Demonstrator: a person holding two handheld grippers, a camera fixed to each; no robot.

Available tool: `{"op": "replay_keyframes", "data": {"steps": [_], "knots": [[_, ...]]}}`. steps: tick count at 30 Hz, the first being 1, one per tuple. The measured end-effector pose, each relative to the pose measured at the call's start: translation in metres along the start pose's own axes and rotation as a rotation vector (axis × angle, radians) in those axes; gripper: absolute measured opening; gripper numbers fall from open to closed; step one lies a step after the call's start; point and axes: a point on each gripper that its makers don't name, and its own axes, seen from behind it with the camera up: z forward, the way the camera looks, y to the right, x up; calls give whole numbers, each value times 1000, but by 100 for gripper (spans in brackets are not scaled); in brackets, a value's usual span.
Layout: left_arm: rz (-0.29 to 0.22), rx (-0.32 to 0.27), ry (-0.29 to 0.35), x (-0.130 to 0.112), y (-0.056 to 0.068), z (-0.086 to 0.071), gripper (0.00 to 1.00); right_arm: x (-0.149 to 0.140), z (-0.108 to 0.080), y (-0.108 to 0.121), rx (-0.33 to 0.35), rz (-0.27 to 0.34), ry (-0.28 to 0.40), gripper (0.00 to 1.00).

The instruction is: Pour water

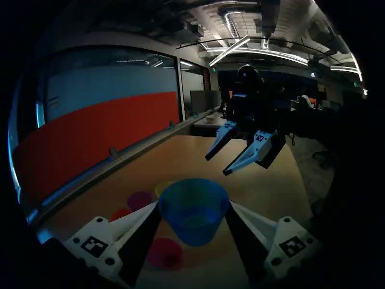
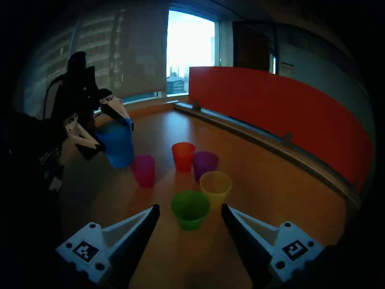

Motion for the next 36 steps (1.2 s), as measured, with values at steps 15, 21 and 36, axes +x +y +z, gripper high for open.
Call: {"op": "replay_keyframes", "data": {"steps": [15,21,36], "knots": [[-4,77,58,19,-27,-11,87,-13,18,-3,12,-9,-37,100],[-18,121,72,20,-42,-14,87,-18,27,-3,17,-6,-49,99],[-38,224,86,18,-84,-31,87,-35,54,-2,26,-25,-98,99]]}}
